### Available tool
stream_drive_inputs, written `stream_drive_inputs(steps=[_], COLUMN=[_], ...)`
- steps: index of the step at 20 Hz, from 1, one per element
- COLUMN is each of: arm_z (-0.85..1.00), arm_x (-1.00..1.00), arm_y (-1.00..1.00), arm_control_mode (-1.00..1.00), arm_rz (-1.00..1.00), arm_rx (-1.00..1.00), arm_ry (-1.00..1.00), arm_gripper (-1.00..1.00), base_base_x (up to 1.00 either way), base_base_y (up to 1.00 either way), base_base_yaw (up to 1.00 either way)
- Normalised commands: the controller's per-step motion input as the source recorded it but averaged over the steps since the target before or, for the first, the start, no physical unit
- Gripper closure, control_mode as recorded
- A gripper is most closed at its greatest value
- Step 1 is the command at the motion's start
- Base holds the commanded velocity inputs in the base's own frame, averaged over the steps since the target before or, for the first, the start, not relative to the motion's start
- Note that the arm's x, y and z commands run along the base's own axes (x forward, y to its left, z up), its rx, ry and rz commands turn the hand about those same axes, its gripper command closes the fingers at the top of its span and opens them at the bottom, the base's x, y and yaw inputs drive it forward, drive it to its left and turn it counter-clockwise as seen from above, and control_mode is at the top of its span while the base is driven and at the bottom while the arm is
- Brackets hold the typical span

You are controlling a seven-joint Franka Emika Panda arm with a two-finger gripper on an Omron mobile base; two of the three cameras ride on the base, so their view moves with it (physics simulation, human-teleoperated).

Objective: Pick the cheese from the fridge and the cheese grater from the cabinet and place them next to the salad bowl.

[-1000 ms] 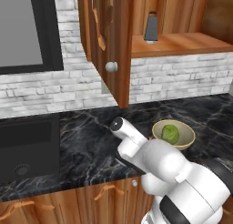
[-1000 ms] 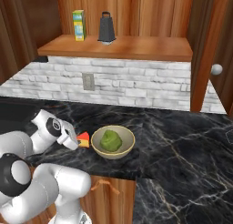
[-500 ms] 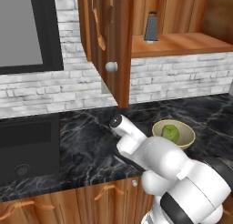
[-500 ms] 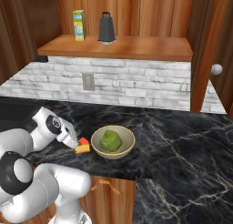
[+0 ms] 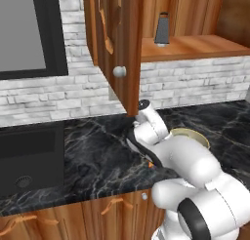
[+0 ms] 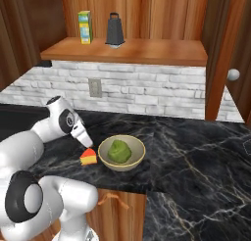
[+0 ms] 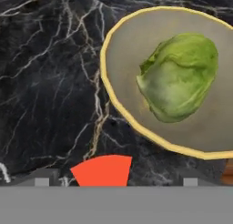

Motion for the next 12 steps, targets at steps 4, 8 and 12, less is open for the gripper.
stream_drive_inputs(steps=[4,8,12], arm_z=[0.75,0.63,0.33], arm_x=[-0.12,0.00,-0.26], arm_y=[-0.44,-0.22,-0.43], arm_control_mode=[-1.00,-1.00,-1.00], arm_rz=[0.51,0.55,0.68], arm_rx=[0.21,0.08,0.11], arm_ry=[0.16,0.33,-0.19], arm_gripper=[-1.00,-1.00,-1.00], base_base_x=[0.00,0.00,0.00], base_base_y=[0.00,0.00,0.00], base_base_yaw=[0.00,0.00,0.00])
